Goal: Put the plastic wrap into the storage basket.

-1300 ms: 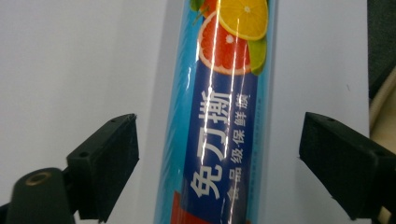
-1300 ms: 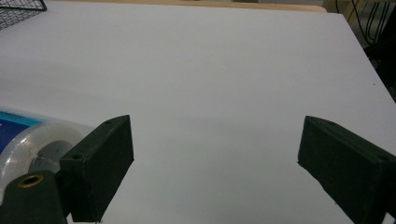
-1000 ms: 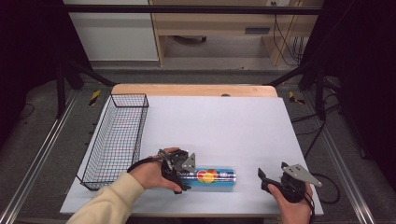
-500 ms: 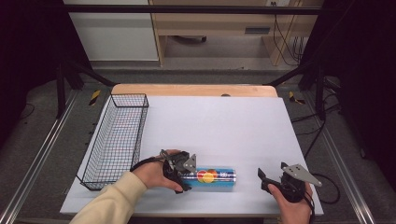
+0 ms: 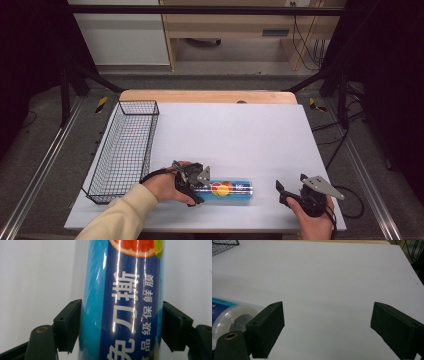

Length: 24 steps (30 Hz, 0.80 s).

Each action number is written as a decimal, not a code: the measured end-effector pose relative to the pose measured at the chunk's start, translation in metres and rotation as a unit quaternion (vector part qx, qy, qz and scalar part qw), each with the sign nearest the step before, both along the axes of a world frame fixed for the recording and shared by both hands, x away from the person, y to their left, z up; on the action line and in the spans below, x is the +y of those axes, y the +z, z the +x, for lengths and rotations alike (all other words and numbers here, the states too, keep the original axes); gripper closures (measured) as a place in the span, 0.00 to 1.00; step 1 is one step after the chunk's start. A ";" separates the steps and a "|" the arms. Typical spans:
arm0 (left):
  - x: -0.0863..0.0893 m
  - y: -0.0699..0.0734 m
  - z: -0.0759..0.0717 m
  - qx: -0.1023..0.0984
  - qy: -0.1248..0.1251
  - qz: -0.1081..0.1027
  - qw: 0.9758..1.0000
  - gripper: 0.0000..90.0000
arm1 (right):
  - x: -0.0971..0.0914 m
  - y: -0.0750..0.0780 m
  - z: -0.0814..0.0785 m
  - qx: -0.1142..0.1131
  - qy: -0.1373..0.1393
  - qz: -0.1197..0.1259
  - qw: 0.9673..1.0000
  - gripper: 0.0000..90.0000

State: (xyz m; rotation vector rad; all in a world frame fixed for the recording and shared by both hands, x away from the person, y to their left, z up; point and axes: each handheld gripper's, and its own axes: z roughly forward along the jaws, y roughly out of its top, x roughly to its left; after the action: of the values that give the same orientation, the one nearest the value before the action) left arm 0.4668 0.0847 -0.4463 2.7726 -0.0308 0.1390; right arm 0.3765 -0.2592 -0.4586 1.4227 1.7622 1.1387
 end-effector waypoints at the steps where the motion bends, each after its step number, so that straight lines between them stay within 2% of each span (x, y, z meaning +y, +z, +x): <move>1: 0.000 0.000 0.000 0.000 0.000 0.001 1.000 0.31 | 0.000 0.000 0.000 0.000 0.000 0.000 1.000 0.13; 12: -0.002 -0.002 -0.001 0.004 0.006 0.000 1.000 0.33 | 0.000 0.000 0.000 0.000 0.001 0.000 1.000 0.14; 24: -0.003 0.000 0.001 0.007 -0.002 0.006 1.000 0.34 | 0.000 0.000 0.000 0.000 0.001 0.001 1.000 0.14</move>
State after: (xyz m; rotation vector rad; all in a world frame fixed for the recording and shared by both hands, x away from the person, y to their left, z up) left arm 0.4680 0.0816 -0.4466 2.7859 -0.0326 0.1193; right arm 0.3767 -0.2591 -0.4586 1.4229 1.7622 1.1427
